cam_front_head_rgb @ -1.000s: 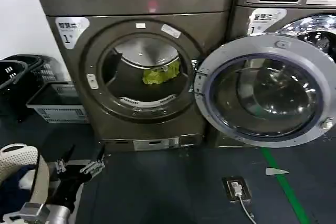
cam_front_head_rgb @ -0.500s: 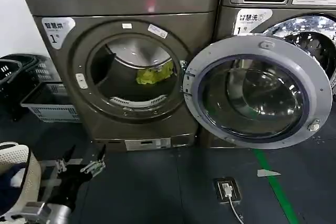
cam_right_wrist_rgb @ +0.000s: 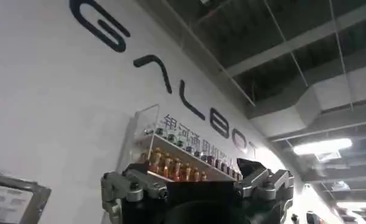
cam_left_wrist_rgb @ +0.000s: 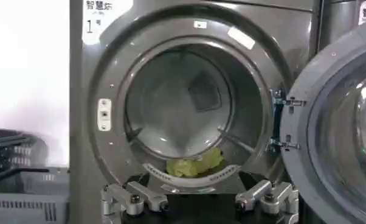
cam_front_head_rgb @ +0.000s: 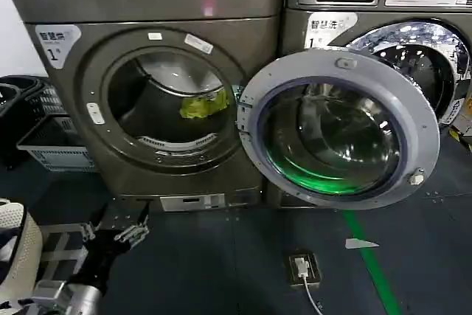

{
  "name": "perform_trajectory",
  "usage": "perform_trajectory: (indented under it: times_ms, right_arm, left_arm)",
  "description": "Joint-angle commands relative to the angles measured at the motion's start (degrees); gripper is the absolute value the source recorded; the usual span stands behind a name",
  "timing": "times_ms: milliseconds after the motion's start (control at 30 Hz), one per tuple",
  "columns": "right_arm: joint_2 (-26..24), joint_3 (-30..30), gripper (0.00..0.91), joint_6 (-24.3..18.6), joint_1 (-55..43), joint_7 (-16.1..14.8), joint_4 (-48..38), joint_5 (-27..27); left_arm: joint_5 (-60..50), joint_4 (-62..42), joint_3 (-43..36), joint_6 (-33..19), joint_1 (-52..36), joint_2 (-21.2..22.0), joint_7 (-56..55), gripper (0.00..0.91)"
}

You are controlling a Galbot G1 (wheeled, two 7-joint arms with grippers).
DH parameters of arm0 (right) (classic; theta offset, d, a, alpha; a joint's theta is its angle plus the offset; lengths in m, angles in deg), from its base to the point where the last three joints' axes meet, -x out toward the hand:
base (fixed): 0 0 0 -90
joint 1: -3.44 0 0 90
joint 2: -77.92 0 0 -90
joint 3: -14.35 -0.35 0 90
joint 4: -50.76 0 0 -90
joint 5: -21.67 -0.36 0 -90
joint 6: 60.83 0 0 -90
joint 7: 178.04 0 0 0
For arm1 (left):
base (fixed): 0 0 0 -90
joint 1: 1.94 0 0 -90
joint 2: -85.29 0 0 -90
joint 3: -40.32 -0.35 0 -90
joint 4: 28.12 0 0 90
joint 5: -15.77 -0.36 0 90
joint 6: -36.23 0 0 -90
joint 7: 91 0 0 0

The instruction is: Grasp the clothes from the dryer.

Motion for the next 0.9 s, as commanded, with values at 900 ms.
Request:
perform_trajectory:
  times_ms: [900]
  right_arm:
    - [0.4, -3.36, 0.907, -2.11, 2.86, -1.04, 0.7, -0.77]
  left_arm:
    - [1.03, -0.51, -0.54, -0.93, -1.87, -1.96, 0.59, 0.907]
